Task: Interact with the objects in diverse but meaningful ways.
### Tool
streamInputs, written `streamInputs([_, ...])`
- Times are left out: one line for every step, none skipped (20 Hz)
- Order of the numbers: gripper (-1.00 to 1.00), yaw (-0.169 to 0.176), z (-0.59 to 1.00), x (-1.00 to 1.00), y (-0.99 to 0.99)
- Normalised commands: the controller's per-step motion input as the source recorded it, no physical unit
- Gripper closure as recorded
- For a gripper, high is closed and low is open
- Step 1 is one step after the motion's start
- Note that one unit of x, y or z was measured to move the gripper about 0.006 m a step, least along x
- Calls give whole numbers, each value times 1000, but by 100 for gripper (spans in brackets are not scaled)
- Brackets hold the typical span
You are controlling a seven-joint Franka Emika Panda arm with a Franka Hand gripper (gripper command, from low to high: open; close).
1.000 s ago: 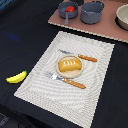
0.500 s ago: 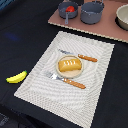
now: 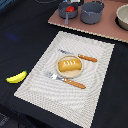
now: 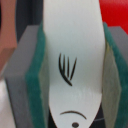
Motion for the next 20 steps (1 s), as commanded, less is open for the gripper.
streamInputs([-100,0,371,129,309])
streamInputs([-100,0,417,157,351])
streamInputs([-100,0,426,171,349])
streamInputs([-100,0,406,117,317])
streamInputs([-100,0,377,74,286])
streamInputs([-100,0,366,86,294])
streamInputs([-100,0,349,91,303])
streamInputs([-100,0,349,17,260])
streamInputs([-100,0,380,0,206])
streamInputs([-100,0,417,0,197])
streamInputs([-100,-1,414,0,160])
streamInputs([-100,-2,374,0,149])
streamInputs([-100,-3,289,29,123])
streamInputs([-100,0,191,89,74])
streamInputs([-100,0,111,186,0])
streamInputs([-100,-10,60,163,0])
streamInputs([-100,-12,29,149,-49])
streamInputs([-100,-6,37,194,-174])
streamInputs([-100,-17,74,271,-306])
streamInputs([-100,-33,120,309,-371])
